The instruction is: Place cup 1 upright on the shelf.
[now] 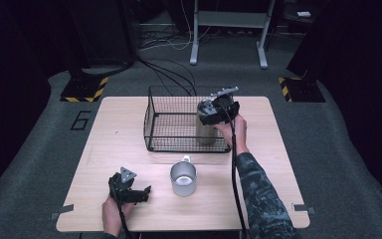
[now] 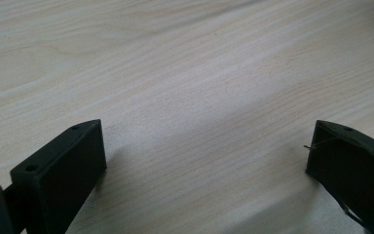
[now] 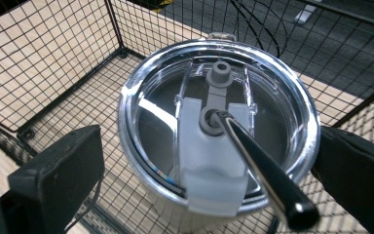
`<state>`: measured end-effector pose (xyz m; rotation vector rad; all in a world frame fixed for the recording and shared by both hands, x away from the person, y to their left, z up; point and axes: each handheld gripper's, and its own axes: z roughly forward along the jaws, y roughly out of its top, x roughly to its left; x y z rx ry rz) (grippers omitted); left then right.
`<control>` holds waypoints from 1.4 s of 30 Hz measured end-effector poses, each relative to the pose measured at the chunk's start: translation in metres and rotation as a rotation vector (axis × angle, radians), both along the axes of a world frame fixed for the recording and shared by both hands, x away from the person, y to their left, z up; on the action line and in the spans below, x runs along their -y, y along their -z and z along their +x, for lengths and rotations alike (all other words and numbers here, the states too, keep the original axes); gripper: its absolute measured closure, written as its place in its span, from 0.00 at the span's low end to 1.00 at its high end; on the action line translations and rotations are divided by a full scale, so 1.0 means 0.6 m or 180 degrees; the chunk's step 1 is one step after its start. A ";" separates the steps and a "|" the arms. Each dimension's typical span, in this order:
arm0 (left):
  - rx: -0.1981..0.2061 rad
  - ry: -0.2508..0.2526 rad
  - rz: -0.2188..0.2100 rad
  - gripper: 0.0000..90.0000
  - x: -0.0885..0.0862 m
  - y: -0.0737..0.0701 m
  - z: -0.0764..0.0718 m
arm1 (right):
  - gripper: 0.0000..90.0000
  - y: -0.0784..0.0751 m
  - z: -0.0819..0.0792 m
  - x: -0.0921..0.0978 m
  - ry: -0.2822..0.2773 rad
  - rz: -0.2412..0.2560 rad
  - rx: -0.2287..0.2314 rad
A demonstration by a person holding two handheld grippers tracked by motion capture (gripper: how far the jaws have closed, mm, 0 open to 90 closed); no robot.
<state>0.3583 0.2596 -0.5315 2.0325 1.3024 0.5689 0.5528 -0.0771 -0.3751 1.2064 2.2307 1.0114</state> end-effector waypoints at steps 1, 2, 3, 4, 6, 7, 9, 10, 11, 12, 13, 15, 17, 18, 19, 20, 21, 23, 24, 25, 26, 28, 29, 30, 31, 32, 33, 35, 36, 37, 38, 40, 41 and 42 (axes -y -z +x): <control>0.0000 -0.0003 -0.0002 0.01 0.000 0.000 0.000 | 0.00 -0.002 -0.003 0.002 -0.0005 0.0035 -0.0008; 0.0002 -0.0019 -0.0013 0.01 0.001 0.000 0.000 | 0.00 -0.005 -0.006 0.005 -0.0028 0.0014 0.0005; 0.0002 -0.0019 -0.0013 0.01 0.001 0.000 0.000 | 0.00 -0.008 -0.009 0.007 -0.0048 0.0028 -0.0006; 0.0002 -0.0017 -0.0012 0.01 0.001 0.000 0.000 | 0.00 -0.010 -0.013 0.009 -0.0053 0.0043 0.0007; 0.0001 -0.0017 -0.0011 0.01 0.001 0.000 0.000 | 0.00 -0.015 -0.019 0.015 -0.0076 0.0066 0.0030; 0.0001 -0.0018 -0.0013 0.01 0.001 0.000 0.000 | 0.00 -0.018 -0.022 0.018 -0.0077 0.0061 0.0028; -0.0002 0.0000 -0.0001 0.01 0.000 0.000 0.000 | 0.00 -0.022 -0.029 0.023 -0.0097 0.0077 0.0048; -0.0003 -0.0001 -0.0003 0.01 0.000 0.000 0.000 | 0.00 -0.022 -0.029 0.023 -0.0097 0.0077 0.0048; -0.0003 -0.0002 -0.0004 0.01 0.000 0.000 0.000 | 0.00 -0.024 -0.033 0.026 -0.0091 0.0068 0.0061; -0.0004 -0.0001 -0.0003 0.01 0.000 0.000 0.000 | 0.00 -0.026 -0.039 0.031 -0.0134 0.0080 0.0097; -0.0004 -0.0002 -0.0004 0.01 0.000 0.000 0.000 | 0.00 -0.028 -0.044 0.034 -0.0131 0.0108 0.0100; -0.0002 0.0000 -0.0004 0.01 0.000 0.000 0.000 | 0.00 -0.030 -0.056 0.039 -0.0178 0.0123 0.0147; -0.0004 -0.0001 -0.0003 0.00 0.000 0.000 0.000 | 0.00 -0.032 -0.068 0.042 -0.0206 0.0121 0.0151; -0.0004 -0.0001 -0.0002 0.01 0.000 0.000 0.000 | 0.00 -0.033 -0.074 0.045 -0.0225 0.0128 0.0166; -0.0004 -0.0001 -0.0002 0.01 0.000 0.000 0.000 | 0.00 -0.033 -0.074 0.045 -0.0225 0.0128 0.0166; -0.0004 -0.0002 -0.0004 0.01 0.000 0.000 0.000 | 0.00 -0.034 -0.080 0.047 -0.0223 0.0134 0.0168; -0.0004 -0.0001 -0.0003 0.01 0.000 0.000 0.000 | 0.00 -0.034 -0.086 0.049 -0.0260 0.0148 0.0195; -0.0001 0.0001 -0.0004 0.01 0.000 0.000 0.000 | 0.00 -0.037 -0.106 0.055 -0.0275 0.0131 0.0220; -0.0003 0.0000 -0.0002 0.01 0.000 0.000 0.000 | 0.00 -0.037 -0.113 0.058 -0.0295 0.0125 0.0245; -0.0003 0.0000 -0.0002 0.01 0.000 0.000 0.000 | 0.00 -0.037 -0.113 0.058 -0.0295 0.0125 0.0245; -0.0002 0.0000 -0.0001 0.01 0.000 0.000 0.000 | 0.00 -0.036 -0.125 0.065 -0.0334 0.0109 0.0279; -0.0001 -0.0001 -0.0002 0.01 0.000 0.000 0.000 | 0.00 -0.035 -0.137 0.071 -0.0337 0.0113 0.0283; -0.0001 -0.0001 -0.0002 0.01 0.000 0.000 0.000 | 0.00 -0.035 -0.137 0.071 -0.0337 0.0113 0.0283; -0.0003 -0.0001 -0.0002 0.01 0.000 0.000 0.000 | 0.00 -0.031 -0.148 0.078 -0.0336 0.0132 0.0290; -0.0003 -0.0001 -0.0002 0.01 0.000 0.000 0.000 | 0.00 -0.029 -0.153 0.082 -0.0334 0.0132 0.0288; -0.0002 0.0000 -0.0004 0.01 0.000 0.000 0.000 | 0.00 -0.027 -0.158 0.086 -0.0325 0.0125 0.0304; -0.0002 0.0000 -0.0004 0.01 0.000 0.000 0.000 | 0.00 -0.027 -0.158 0.086 -0.0325 0.0125 0.0304; -0.0001 0.0002 -0.0002 0.01 0.000 0.000 0.000 | 0.00 -0.018 -0.172 0.099 -0.0298 0.0146 0.0307; -0.0004 -0.0001 -0.0003 0.01 0.000 0.000 0.000 | 0.00 -0.014 -0.178 0.104 -0.0282 0.0149 0.0314; -0.0004 -0.0001 -0.0003 0.01 0.000 0.000 0.000 | 0.00 -0.011 -0.182 0.109 -0.0283 0.0146 0.0316; -0.0001 0.0001 -0.0003 0.01 0.000 0.000 0.000 | 0.00 -0.007 -0.188 0.113 -0.0267 0.0142 0.0309; -0.0003 0.0000 -0.0003 0.01 0.000 0.000 0.000 | 0.00 0.003 -0.197 0.124 -0.0246 0.0132 0.0306; -0.0002 0.0001 -0.0004 0.01 0.000 0.000 0.000 | 0.00 0.008 -0.202 0.131 -0.0228 0.0140 0.0281; -0.0002 0.0001 -0.0005 0.01 0.000 0.000 0.000 | 0.00 0.013 -0.207 0.137 -0.0195 0.0155 0.0257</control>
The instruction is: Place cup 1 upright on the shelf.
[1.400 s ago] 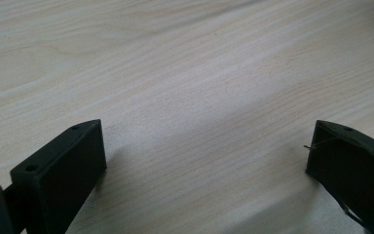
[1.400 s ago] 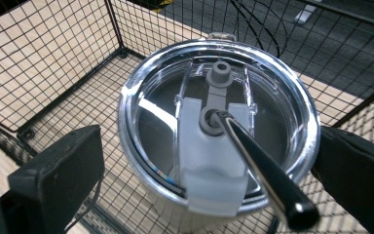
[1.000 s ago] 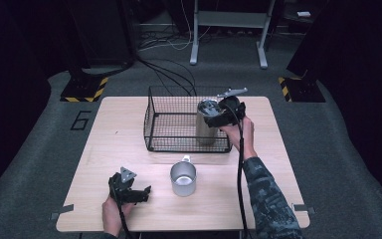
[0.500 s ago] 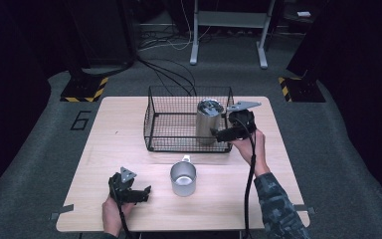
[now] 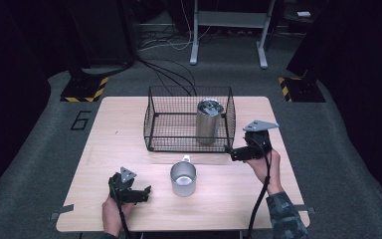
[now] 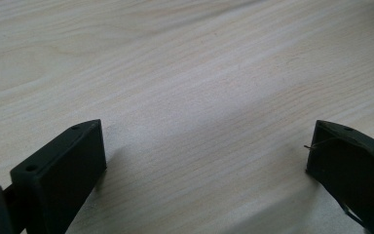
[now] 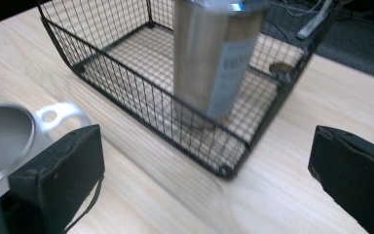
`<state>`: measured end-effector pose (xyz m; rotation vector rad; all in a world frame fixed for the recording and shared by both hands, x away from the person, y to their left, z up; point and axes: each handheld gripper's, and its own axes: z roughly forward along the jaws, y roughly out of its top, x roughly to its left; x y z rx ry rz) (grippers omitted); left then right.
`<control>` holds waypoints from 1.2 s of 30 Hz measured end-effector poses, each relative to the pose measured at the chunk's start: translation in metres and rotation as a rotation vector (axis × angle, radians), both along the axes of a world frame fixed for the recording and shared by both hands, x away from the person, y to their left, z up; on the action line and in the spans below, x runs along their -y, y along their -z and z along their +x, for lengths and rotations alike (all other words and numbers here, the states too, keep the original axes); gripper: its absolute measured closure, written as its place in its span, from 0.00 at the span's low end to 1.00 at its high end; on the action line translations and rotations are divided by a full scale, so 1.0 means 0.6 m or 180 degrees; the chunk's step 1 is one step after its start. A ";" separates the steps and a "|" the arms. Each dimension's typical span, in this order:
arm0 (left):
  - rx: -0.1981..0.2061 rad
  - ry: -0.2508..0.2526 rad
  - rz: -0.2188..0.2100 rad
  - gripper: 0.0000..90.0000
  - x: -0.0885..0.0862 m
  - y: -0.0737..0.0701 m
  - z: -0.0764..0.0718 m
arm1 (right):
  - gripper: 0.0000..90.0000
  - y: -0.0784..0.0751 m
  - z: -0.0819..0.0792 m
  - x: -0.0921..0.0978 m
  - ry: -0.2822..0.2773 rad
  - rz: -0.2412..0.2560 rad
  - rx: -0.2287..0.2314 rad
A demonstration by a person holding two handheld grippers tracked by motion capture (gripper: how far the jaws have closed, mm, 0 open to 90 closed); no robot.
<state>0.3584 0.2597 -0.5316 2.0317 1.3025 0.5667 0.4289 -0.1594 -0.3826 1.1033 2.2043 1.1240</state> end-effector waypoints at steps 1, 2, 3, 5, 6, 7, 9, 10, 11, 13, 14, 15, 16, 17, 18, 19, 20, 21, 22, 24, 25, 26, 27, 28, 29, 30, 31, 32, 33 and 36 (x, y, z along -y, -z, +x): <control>0.0000 0.0000 0.0000 0.01 0.000 0.000 0.000 | 0.00 0.005 -0.005 0.007 0.0028 -0.0001 -0.0004; 0.0001 0.0000 0.0000 0.01 0.000 0.000 0.000 | 0.00 0.011 -0.009 0.014 0.0052 0.0026 -0.0014; 0.0001 0.0000 0.0001 0.01 0.000 0.000 0.000 | 0.00 0.016 -0.013 0.022 0.0077 0.0022 -0.0027; 0.0000 0.0000 0.0001 0.01 0.000 0.000 0.000 | 0.00 0.027 -0.021 0.036 0.0139 0.0037 -0.0038; 0.0001 0.0000 0.0001 0.01 0.000 0.000 0.000 | 0.00 0.032 -0.024 0.043 0.0152 0.0032 -0.0057; 0.0000 0.0000 0.0002 0.01 0.000 0.000 0.000 | 0.00 0.039 -0.028 0.049 0.0178 0.0045 -0.0071; 0.0000 0.0000 0.0000 0.01 0.000 0.000 0.000 | 0.00 0.045 -0.032 0.055 0.0220 0.0044 -0.0087; 0.0000 0.0001 0.0003 0.01 0.000 0.000 0.000 | 0.00 0.053 -0.035 0.061 0.0234 0.0024 -0.0098; 0.0000 0.0000 0.0001 0.01 0.000 0.000 0.000 | 0.00 0.060 -0.038 0.067 0.0255 0.0011 -0.0117; 0.0000 0.0000 0.0002 0.01 0.000 0.000 0.000 | 0.00 0.085 -0.049 0.083 0.0339 -0.0024 -0.0160; 0.0000 0.0000 0.0001 0.01 0.000 0.000 0.000 | 0.00 0.094 -0.053 0.088 0.0357 -0.0024 -0.0188; -0.0001 0.0002 0.0003 0.01 0.000 0.000 0.000 | 0.00 0.103 -0.056 0.093 0.0371 -0.0043 -0.0198; -0.0001 0.0000 0.0002 0.01 0.000 0.000 0.000 | 0.00 0.112 -0.060 0.097 0.0406 -0.0043 -0.0223; -0.0001 0.0000 0.0002 0.01 0.000 0.000 0.000 | 0.00 0.112 -0.060 0.097 0.0406 -0.0043 -0.0223; 0.0000 -0.0001 0.0000 0.01 0.000 0.000 0.000 | 0.00 0.131 -0.066 0.106 0.0445 -0.0084 -0.0235; 0.0000 -0.0001 0.0000 0.01 0.000 0.000 0.000 | 0.00 0.131 -0.066 0.106 0.0445 -0.0084 -0.0235; 0.0000 -0.0001 0.0000 0.01 0.000 0.000 0.000 | 0.00 0.149 -0.074 0.115 0.0514 -0.0095 -0.0254; -0.0002 0.0001 0.0002 0.01 0.000 0.000 0.000 | 0.00 0.159 -0.077 0.120 0.0537 -0.0083 -0.0275; 0.0000 -0.0002 0.0000 0.01 0.000 0.000 0.000 | 0.00 0.170 -0.080 0.125 0.0578 -0.0042 -0.0283; -0.0001 -0.0002 -0.0002 0.01 0.000 0.000 0.000 | 0.00 0.188 -0.085 0.135 0.0642 -0.0023 -0.0334; -0.0001 -0.0002 -0.0002 0.01 0.000 0.000 0.000 | 0.00 0.188 -0.085 0.135 0.0642 -0.0023 -0.0334; 0.0000 -0.0002 -0.0002 0.01 0.000 0.000 0.000 | 0.00 0.206 -0.089 0.143 0.0711 0.0031 -0.0389; -0.0001 -0.0003 -0.0003 0.01 0.000 0.000 0.000 | 0.00 0.213 -0.091 0.146 0.0731 0.0023 -0.0421; -0.0001 -0.0002 -0.0002 0.01 0.000 0.000 0.000 | 0.00 0.221 -0.092 0.149 0.0733 -0.0010 -0.0457; -0.0001 -0.0002 -0.0002 0.01 0.000 0.000 0.000 | 0.00 0.221 -0.092 0.149 0.0733 -0.0010 -0.0457; -0.0001 -0.0002 -0.0001 0.01 0.000 0.000 0.000 | 0.00 0.235 -0.094 0.153 0.0764 -0.0051 -0.0513; 0.0000 -0.0003 -0.0002 0.01 0.000 0.000 0.000 | 0.00 0.240 -0.094 0.155 0.0760 -0.0079 -0.0525; 0.0000 -0.0003 -0.0002 0.01 0.000 0.000 0.000 | 0.00 0.240 -0.094 0.155 0.0760 -0.0079 -0.0525; -0.0002 -0.0001 -0.0001 0.01 0.000 0.000 0.000 | 0.00 0.241 -0.094 0.155 0.0787 -0.0081 -0.0543; -0.0001 -0.0005 -0.0002 0.01 0.000 0.000 0.000 | 0.00 0.240 -0.095 0.157 0.0823 -0.0054 -0.0468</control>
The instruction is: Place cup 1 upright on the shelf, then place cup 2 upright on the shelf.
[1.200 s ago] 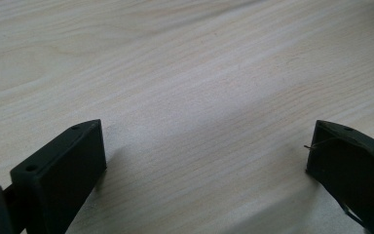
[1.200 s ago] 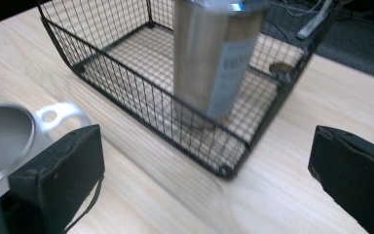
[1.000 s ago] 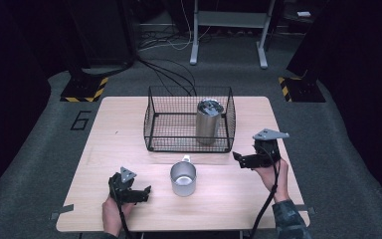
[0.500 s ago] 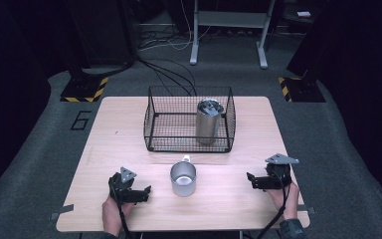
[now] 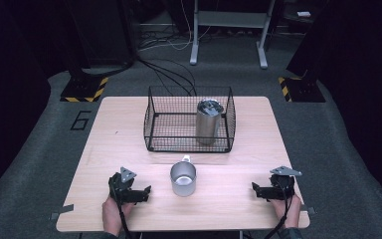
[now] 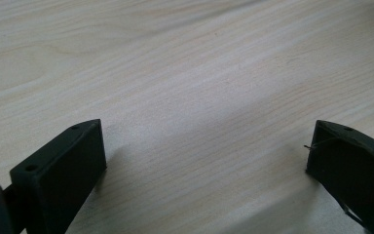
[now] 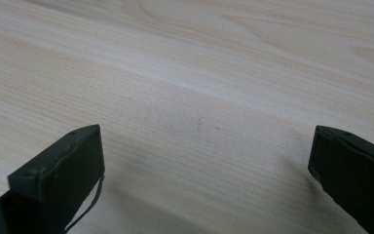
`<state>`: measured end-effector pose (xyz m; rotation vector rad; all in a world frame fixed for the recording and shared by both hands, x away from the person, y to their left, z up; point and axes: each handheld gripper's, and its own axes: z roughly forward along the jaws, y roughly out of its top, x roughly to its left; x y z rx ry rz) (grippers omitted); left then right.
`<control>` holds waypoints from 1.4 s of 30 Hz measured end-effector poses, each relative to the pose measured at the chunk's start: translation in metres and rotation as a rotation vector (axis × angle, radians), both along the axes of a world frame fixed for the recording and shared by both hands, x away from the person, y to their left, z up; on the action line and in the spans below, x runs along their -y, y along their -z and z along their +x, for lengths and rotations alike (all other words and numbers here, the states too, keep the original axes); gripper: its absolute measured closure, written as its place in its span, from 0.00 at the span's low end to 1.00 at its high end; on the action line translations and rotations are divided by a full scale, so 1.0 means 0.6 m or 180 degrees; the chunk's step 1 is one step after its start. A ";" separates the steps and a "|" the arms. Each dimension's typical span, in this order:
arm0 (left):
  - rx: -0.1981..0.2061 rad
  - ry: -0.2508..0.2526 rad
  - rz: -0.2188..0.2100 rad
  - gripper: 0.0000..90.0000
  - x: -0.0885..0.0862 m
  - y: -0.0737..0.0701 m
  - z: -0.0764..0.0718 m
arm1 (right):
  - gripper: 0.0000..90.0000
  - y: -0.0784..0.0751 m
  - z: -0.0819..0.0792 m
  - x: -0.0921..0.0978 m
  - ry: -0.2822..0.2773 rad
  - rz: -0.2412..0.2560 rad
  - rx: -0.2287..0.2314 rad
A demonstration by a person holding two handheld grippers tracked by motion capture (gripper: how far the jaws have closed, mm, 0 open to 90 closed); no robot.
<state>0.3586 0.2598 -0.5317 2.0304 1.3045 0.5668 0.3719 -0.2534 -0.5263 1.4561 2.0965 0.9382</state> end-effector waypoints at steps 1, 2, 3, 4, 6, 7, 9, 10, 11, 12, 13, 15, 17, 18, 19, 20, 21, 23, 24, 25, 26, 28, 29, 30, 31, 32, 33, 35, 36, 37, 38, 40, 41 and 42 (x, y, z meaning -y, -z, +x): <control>-0.0008 0.0011 0.0009 0.01 -0.001 0.000 0.000 | 0.00 0.002 0.001 0.000 0.0001 0.0002 -0.0021; -0.0008 0.0006 0.0006 0.01 0.000 0.000 0.000 | 0.00 0.004 0.001 0.002 -0.0014 -0.0006 0.0001; -0.0003 0.0009 0.0018 0.01 -0.001 0.000 0.000 | 0.00 0.004 0.001 0.001 0.0012 0.0010 -0.0023; -0.0003 0.0009 0.0018 0.01 -0.001 0.000 0.000 | 0.00 0.004 0.001 0.001 0.0012 0.0010 -0.0023; -0.0002 -0.0003 0.0005 0.01 -0.001 0.000 0.000 | 0.00 0.007 0.002 0.000 -0.0001 -0.0117 0.0002; -0.0003 -0.0002 0.0007 0.01 -0.001 0.000 0.000 | 0.00 0.007 0.004 0.000 -0.0049 -0.0132 0.0007; 0.0012 -0.0015 0.0004 0.01 0.000 0.000 0.000 | 0.00 0.006 0.005 0.001 -0.0031 -0.0115 -0.0012; 0.0010 -0.0009 0.0005 0.01 -0.001 0.000 0.001 | 0.00 0.006 0.006 0.003 -0.0052 -0.0132 -0.0004; 0.0011 -0.0006 0.0008 0.01 -0.001 0.000 0.001 | 0.00 0.007 0.005 0.002 -0.0037 -0.0121 0.0003; 0.0011 -0.0004 0.0010 0.01 -0.001 0.000 0.001 | 0.00 0.007 0.005 0.002 -0.0028 -0.0140 0.0033; 0.0012 -0.0008 0.0006 0.01 -0.001 0.000 0.001 | 0.00 0.007 0.005 0.003 -0.0042 -0.0127 0.0016; 0.0017 -0.0003 0.0013 0.01 -0.001 0.000 0.001 | 0.00 0.007 0.007 0.005 -0.0073 -0.0131 0.0010; -0.0020 0.0004 0.0013 0.00 -0.002 -0.001 0.001 | 0.00 0.007 0.007 0.005 -0.0089 -0.0125 0.0013; 0.0017 -0.0018 -0.0016 0.00 -0.001 0.000 0.001 | 0.00 0.007 0.007 0.004 -0.0064 -0.0108 -0.0008; 0.0021 -0.0014 -0.0018 0.00 -0.001 0.000 0.001 | 0.00 0.007 0.007 0.005 -0.0082 -0.0116 0.0005; 0.0021 -0.0014 -0.0018 0.00 -0.001 0.000 0.001 | 0.00 0.007 0.007 0.005 -0.0082 -0.0116 0.0005; 0.0006 -0.0018 -0.0004 0.00 -0.001 0.000 0.001 | 0.00 0.007 0.007 0.004 -0.0069 -0.0110 -0.0006; 0.0005 -0.0027 -0.0001 0.00 -0.001 -0.001 -0.002 | 0.00 0.007 0.006 0.004 -0.0062 -0.0111 -0.0004; 0.0005 -0.0001 -0.0016 0.00 -0.001 0.000 -0.003 | 0.00 0.007 0.006 0.004 -0.0049 -0.0112 -0.0001; 0.0005 -0.0001 -0.0016 0.00 -0.001 0.000 -0.003 | 0.00 0.007 0.006 0.004 -0.0049 -0.0112 -0.0001; -0.0006 0.0033 -0.0012 0.00 -0.001 -0.002 -0.004 | 0.00 0.007 0.007 0.003 -0.0052 -0.0134 0.0020; 0.0036 0.0080 -0.0118 0.00 -0.001 -0.005 -0.013 | 0.00 0.007 0.007 0.001 -0.0022 -0.0116 0.0000; 0.0036 0.0080 -0.0118 0.00 -0.001 -0.005 -0.013 | 0.00 0.007 0.007 0.001 -0.0022 -0.0116 0.0000; 0.0066 0.0148 -0.0188 0.00 0.000 -0.009 -0.021 | 0.00 0.007 0.007 0.001 -0.0021 -0.0115 -0.0001; 0.0097 0.0175 -0.0222 0.00 0.000 -0.013 -0.026 | 0.00 0.007 0.007 0.001 -0.0022 -0.0114 -0.0001; 0.0110 0.0205 -0.0269 0.00 0.000 -0.016 -0.030 | 0.00 0.007 0.007 0.001 -0.0023 -0.0113 -0.0002; 0.0110 0.0205 -0.0269 0.00 0.000 -0.016 -0.030 | 0.00 0.007 0.007 0.001 -0.0023 -0.0113 -0.0002; 0.0151 0.0247 -0.0327 0.00 0.001 -0.023 -0.036 | 0.00 0.007 0.008 0.001 -0.0025 -0.0113 -0.0002; 0.0191 0.0303 -0.0380 0.00 0.004 -0.031 -0.044 | 0.00 0.007 0.008 0.001 -0.0031 -0.0113 -0.0002; 0.0196 0.0331 -0.0393 0.00 0.007 -0.034 -0.047 | 0.00 0.007 0.008 0.001 -0.0031 -0.0113 -0.0002; 0.0217 0.0365 -0.0390 0.00 0.009 -0.038 -0.050 | 0.00 0.007 0.008 0.001 -0.0033 -0.0113 -0.0002; 0.0233 0.0417 -0.0405 0.00 0.015 -0.045 -0.055 | 0.00 0.007 0.008 0.001 -0.0030 -0.0112 0.0008; 0.0233 0.0417 -0.0405 0.00 0.015 -0.045 -0.055 | 0.00 0.007 0.008 0.001 -0.0030 -0.0112 0.0008; 0.0291 0.0475 -0.0422 0.00 0.020 -0.053 -0.059 | 0.00 0.007 0.008 0.001 -0.0032 -0.0112 0.0007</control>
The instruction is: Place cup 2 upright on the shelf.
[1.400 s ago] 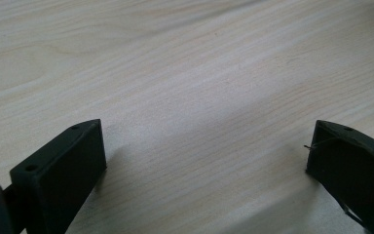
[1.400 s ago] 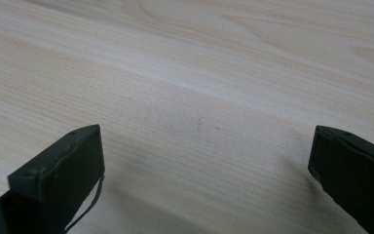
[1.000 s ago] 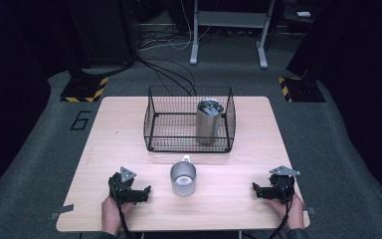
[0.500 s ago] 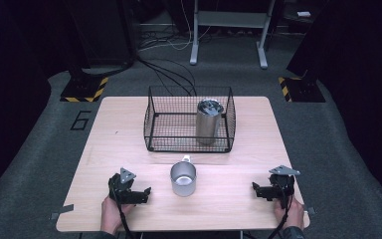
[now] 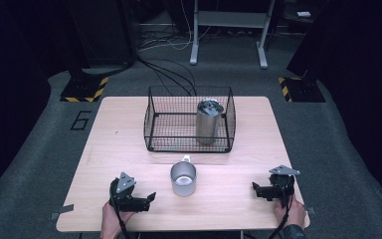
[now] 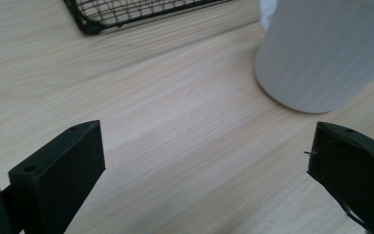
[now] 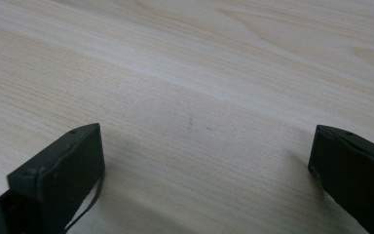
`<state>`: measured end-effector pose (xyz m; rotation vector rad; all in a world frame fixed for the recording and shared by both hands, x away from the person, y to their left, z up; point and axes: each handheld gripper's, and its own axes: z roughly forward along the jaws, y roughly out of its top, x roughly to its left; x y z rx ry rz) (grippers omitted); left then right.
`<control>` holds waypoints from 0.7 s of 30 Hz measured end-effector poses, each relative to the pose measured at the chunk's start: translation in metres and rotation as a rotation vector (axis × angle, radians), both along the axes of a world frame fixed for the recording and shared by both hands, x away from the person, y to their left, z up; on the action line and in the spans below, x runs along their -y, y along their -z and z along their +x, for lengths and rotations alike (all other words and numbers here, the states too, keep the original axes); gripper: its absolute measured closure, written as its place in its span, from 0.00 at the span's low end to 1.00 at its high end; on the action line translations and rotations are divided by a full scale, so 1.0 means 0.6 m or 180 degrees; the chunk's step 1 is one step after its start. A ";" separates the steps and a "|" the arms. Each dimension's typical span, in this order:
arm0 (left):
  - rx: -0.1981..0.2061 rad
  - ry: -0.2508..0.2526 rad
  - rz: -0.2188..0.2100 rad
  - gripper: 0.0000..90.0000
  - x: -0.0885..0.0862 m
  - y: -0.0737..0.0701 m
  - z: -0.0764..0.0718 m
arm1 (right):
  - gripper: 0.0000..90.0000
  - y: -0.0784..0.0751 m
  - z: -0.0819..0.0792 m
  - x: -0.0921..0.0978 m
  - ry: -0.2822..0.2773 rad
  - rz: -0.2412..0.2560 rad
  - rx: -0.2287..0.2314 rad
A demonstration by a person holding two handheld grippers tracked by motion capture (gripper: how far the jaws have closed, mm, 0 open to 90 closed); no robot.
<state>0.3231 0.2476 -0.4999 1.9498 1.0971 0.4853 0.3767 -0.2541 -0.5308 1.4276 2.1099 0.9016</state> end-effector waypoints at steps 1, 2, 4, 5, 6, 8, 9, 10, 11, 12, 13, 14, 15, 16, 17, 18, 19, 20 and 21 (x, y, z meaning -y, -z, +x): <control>0.0000 0.0000 0.0000 0.00 0.000 0.000 0.000 | 0.00 0.000 0.000 0.000 0.0000 0.0000 0.0000; 0.0028 0.0022 -0.0004 0.00 0.002 -0.004 -0.002 | 0.00 0.000 0.000 0.000 -0.0001 -0.0001 0.0001; 0.0054 0.0066 -0.0023 0.00 0.008 -0.014 -0.005 | 0.00 0.000 0.000 0.000 0.0000 -0.0001 -0.0001; 0.0064 0.0098 -0.0047 0.00 0.013 -0.020 -0.006 | 0.00 0.000 0.000 0.000 0.0001 -0.0001 0.0002; 0.0076 0.0113 -0.0050 0.00 0.016 -0.024 -0.007 | 0.00 0.000 0.000 0.000 0.0000 -0.0001 0.0000; 0.0069 0.0125 -0.0057 0.00 0.019 -0.028 -0.008 | 0.00 0.000 0.000 0.000 0.0003 0.0000 0.0006; 0.0103 0.0163 -0.0051 0.00 0.025 -0.035 -0.009 | 0.00 0.000 0.000 0.000 0.0001 0.0000 0.0002; 0.0103 0.0163 -0.0051 0.00 0.025 -0.035 -0.009 | 0.00 0.000 0.000 0.000 0.0001 0.0000 0.0002; 0.0105 0.0192 -0.0043 0.00 0.028 -0.039 -0.009 | 0.00 0.000 0.000 0.000 0.0000 0.0000 0.0002; 0.0132 0.0192 -0.0040 0.00 0.032 -0.043 -0.009 | 0.00 0.000 0.000 0.000 -0.0002 0.0003 -0.0001; 0.0149 0.0192 -0.0021 0.00 0.035 -0.046 -0.008 | 0.00 0.000 0.000 0.000 0.0002 0.0004 0.0008; 0.0161 0.0224 -0.0004 0.00 0.040 -0.055 -0.006 | 0.00 0.000 0.000 0.000 -0.0001 0.0001 0.0001; 0.0175 0.0232 -0.0009 0.00 0.044 -0.060 -0.005 | 0.00 0.000 0.000 0.000 0.0003 0.0001 0.0006; 0.0190 0.0250 -0.0005 0.00 0.047 -0.065 -0.004 | 0.00 0.000 0.000 0.000 -0.0005 0.0005 0.0002; 0.0204 0.0274 -0.0006 0.00 0.052 -0.069 -0.003 | 0.00 0.000 0.000 0.000 -0.0005 0.0010 0.0008; 0.0204 0.0274 -0.0006 0.00 0.052 -0.069 -0.003 | 0.00 0.000 0.000 0.000 -0.0005 0.0010 0.0008; 0.0224 0.0305 0.0000 0.00 0.056 -0.074 -0.002 | 0.00 0.000 0.000 0.000 -0.0003 0.0003 0.0006; 0.0256 0.0359 0.0003 0.00 0.067 -0.081 0.000 | 0.00 0.000 0.000 0.000 -0.0006 0.0009 0.0007; 0.0256 0.0359 0.0003 0.00 0.067 -0.081 0.000 | 0.00 0.000 0.000 0.000 -0.0006 0.0009 0.0007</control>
